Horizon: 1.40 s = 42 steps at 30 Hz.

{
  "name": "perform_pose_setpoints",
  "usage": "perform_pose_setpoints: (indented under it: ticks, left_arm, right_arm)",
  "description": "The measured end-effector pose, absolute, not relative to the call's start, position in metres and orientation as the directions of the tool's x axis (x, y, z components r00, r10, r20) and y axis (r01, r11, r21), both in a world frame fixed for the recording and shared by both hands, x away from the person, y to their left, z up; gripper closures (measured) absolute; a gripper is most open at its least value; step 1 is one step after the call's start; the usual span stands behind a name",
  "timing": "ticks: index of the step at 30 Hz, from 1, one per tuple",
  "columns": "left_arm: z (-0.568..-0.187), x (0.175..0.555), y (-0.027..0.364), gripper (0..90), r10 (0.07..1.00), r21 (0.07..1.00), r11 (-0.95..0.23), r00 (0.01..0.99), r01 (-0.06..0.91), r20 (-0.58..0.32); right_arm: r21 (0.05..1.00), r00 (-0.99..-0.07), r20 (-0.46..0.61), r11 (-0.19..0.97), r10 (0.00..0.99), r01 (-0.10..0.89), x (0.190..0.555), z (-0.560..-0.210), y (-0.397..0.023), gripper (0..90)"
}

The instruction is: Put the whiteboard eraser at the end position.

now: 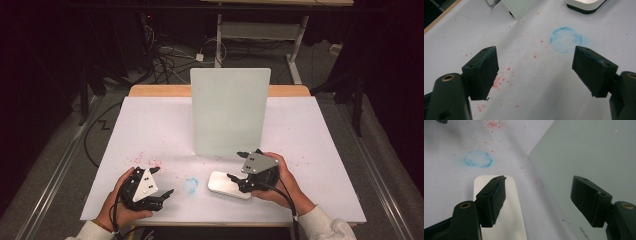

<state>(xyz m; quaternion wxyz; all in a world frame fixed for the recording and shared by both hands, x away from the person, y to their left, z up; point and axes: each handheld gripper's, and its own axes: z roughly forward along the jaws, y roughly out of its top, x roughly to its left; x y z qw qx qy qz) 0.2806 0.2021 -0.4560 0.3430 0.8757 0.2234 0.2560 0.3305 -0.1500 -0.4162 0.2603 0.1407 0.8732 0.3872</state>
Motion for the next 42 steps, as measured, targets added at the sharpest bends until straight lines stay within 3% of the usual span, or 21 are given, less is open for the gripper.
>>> perform_pose_setpoints:
  ticks: [10, 28, 42]
  left_arm:
    - [-0.456, 0.280, 0.202, 20.4, 0.567, 0.716, -0.664, 0.769, 0.216, 0.294]
    - [-0.455, 0.280, 0.203, 20.4, 0.571, 0.720, -0.659, 0.767, 0.215, 0.294]
    - [-0.454, 0.281, 0.204, 20.4, 0.573, 0.722, -0.658, 0.764, 0.214, 0.296]
  right_arm:
    - [0.778, -0.730, -0.399, 0.626, 0.555, 0.051, 0.331, -0.404, -0.169, 23.4]
    - [0.777, -0.642, -0.446, 0.626, 0.624, 0.069, 0.327, -0.397, -0.199, 21.0]
    - [0.800, -0.583, -0.426, 0.589, 0.692, 0.115, 0.323, -0.407, -0.228, 16.3]
